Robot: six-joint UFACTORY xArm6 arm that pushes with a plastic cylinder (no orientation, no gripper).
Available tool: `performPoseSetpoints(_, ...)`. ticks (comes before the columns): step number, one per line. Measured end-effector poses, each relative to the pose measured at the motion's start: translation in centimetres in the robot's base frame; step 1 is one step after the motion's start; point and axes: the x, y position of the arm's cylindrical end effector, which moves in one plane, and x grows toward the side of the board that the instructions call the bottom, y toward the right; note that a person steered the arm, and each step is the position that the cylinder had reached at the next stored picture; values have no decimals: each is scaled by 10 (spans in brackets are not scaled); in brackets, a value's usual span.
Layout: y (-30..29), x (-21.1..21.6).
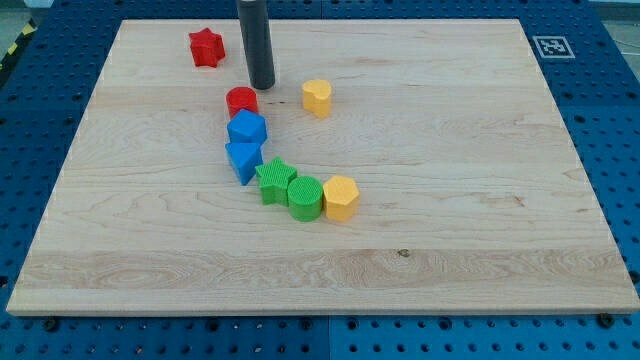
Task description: Pull yellow heart right diagonally towards yellow hexagon
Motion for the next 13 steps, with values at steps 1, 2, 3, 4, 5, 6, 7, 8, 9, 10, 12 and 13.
performPoseSetpoints(1, 2, 11)
performPoseSetpoints(2, 2, 11)
performPoseSetpoints(3, 2, 11)
performPoseSetpoints(4, 17, 11)
performPoseSetpoints(5, 49, 11)
performPoseSetpoints(6, 60, 14)
performPoseSetpoints(7, 61, 17)
performPoseSetpoints(8, 89, 18)
performPoseSetpoints(9, 92, 40)
performPoseSetpoints(10, 102, 43)
performPoseSetpoints(12, 105, 61)
performPoseSetpoints(13, 107, 64)
